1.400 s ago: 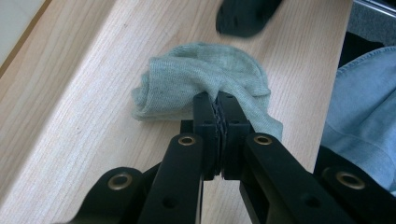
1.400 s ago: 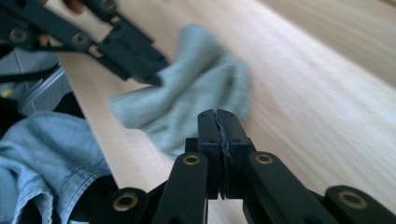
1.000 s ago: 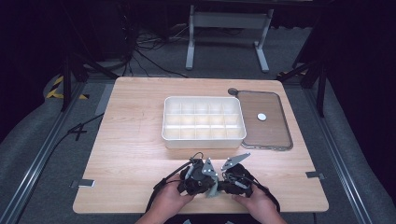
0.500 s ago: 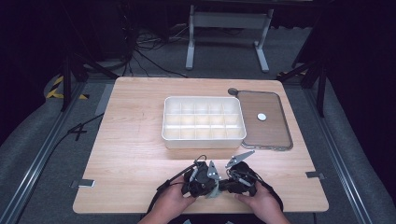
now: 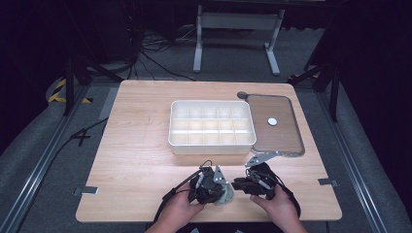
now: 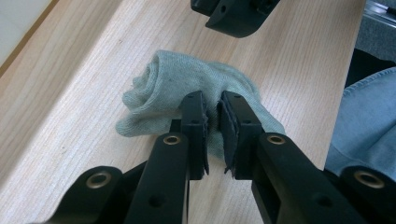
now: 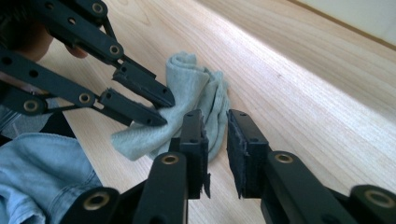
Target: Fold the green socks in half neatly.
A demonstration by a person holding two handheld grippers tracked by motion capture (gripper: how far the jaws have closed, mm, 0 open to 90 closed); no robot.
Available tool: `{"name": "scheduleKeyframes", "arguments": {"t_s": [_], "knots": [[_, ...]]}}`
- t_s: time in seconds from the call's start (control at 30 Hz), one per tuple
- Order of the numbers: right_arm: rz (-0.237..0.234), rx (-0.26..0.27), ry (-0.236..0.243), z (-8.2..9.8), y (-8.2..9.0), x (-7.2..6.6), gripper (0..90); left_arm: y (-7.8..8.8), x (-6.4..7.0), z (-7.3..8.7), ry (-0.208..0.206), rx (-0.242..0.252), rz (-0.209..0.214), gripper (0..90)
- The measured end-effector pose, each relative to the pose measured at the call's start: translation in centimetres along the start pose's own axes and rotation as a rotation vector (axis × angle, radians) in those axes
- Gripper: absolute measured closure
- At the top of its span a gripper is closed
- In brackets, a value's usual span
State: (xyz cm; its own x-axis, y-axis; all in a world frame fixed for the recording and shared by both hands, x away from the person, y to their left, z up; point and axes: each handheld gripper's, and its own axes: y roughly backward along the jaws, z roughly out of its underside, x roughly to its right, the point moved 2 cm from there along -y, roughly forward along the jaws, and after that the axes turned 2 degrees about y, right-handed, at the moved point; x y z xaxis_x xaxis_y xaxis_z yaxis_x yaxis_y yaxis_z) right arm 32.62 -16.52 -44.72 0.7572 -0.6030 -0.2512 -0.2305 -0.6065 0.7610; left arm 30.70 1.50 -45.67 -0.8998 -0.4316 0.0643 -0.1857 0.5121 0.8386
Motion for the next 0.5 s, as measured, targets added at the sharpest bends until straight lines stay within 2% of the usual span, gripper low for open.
{"name": "scheduleKeyframes", "arguments": {"t_s": [0.1, 0.13, 0.23, 0.5], "knots": [[-0.002, 0.008, -0.003, -0.1, -0.2, -0.1, 70.8, 0.0, 0.0, 0.0, -0.001, 0.006, -0.001, 79.3], [-0.012, 0.017, -0.018, -0.2, -0.4, -0.2, 69.8, -0.1, 0.0, 0.0, 0.002, 0.007, -0.001, 79.1], [-0.016, 0.013, -0.017, -0.2, -0.7, -0.4, 68.6, 0.0, 0.0, 0.0, 0.002, 0.001, 0.001, 78.9], [-0.021, 0.052, -0.021, -0.6, -1.5, -0.8, 64.7, 0.0, -0.1, 0.2, 0.009, 0.002, -0.001, 77.1]]}}
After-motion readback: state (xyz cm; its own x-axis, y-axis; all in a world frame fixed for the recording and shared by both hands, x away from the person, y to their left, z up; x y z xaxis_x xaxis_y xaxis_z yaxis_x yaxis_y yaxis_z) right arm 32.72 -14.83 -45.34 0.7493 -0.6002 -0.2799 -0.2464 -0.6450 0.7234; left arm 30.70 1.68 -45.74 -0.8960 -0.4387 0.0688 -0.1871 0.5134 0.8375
